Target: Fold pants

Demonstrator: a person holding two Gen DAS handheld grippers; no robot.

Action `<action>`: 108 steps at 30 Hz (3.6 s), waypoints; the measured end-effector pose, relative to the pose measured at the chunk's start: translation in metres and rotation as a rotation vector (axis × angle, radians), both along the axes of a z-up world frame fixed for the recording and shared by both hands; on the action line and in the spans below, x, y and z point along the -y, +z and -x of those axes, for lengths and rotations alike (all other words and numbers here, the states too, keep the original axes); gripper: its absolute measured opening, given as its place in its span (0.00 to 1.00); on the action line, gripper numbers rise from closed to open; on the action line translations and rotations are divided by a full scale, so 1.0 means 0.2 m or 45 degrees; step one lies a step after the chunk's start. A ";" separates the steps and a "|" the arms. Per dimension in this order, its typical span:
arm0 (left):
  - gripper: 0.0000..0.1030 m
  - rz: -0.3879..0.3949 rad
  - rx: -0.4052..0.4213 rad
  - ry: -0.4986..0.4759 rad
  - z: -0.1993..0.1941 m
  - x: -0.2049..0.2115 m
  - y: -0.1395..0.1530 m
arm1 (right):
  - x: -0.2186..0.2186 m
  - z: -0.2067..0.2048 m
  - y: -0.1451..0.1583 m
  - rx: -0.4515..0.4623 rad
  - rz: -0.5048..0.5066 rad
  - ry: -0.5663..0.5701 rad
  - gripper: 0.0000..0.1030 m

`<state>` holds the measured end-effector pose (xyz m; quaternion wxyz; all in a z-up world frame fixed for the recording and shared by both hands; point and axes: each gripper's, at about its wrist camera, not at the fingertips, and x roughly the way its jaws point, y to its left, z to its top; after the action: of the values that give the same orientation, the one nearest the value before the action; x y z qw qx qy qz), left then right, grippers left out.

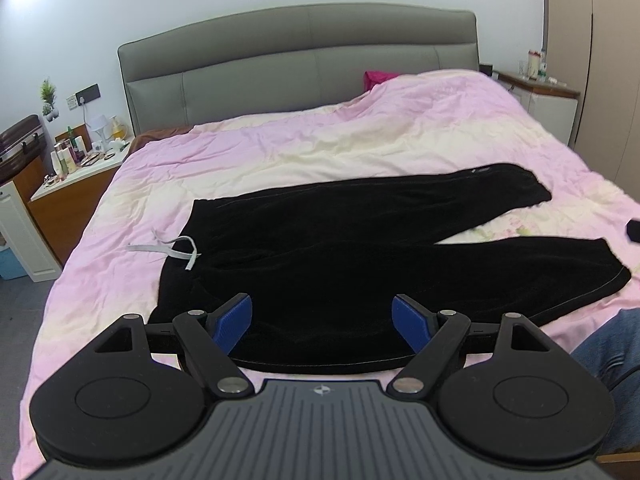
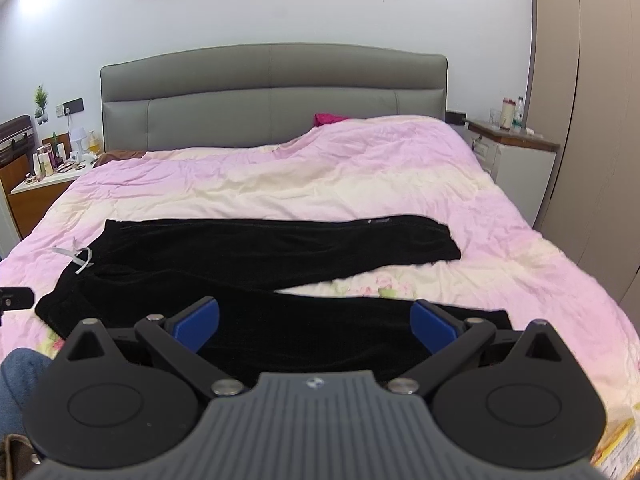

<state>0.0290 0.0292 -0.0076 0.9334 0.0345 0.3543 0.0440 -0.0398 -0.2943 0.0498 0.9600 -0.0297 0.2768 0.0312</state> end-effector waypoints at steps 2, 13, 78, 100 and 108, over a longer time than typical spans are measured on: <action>0.91 -0.029 -0.036 0.009 -0.05 -0.03 -0.02 | 0.04 -0.05 -0.02 0.019 0.033 0.030 0.95; 0.77 -0.273 -0.242 -0.060 -0.42 -0.20 -0.26 | 0.35 -0.51 -0.33 -0.123 0.255 0.192 0.77; 0.12 -0.515 -0.414 0.130 -1.72 -0.59 -0.39 | 0.74 -2.15 -0.62 -0.308 0.950 0.269 0.00; 0.11 -0.478 -0.388 0.195 -2.21 -0.75 -0.70 | 0.63 -2.88 -0.96 -0.343 1.018 0.292 0.00; 0.18 -0.379 -0.397 0.288 -2.31 -0.82 -0.88 | 0.53 -3.09 -1.24 -0.493 1.076 0.237 0.00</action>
<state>0.4910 0.1937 -0.1829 0.8413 0.1381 0.4852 0.1943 0.5779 -0.4006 -0.1986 0.7877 -0.4361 0.4352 0.0067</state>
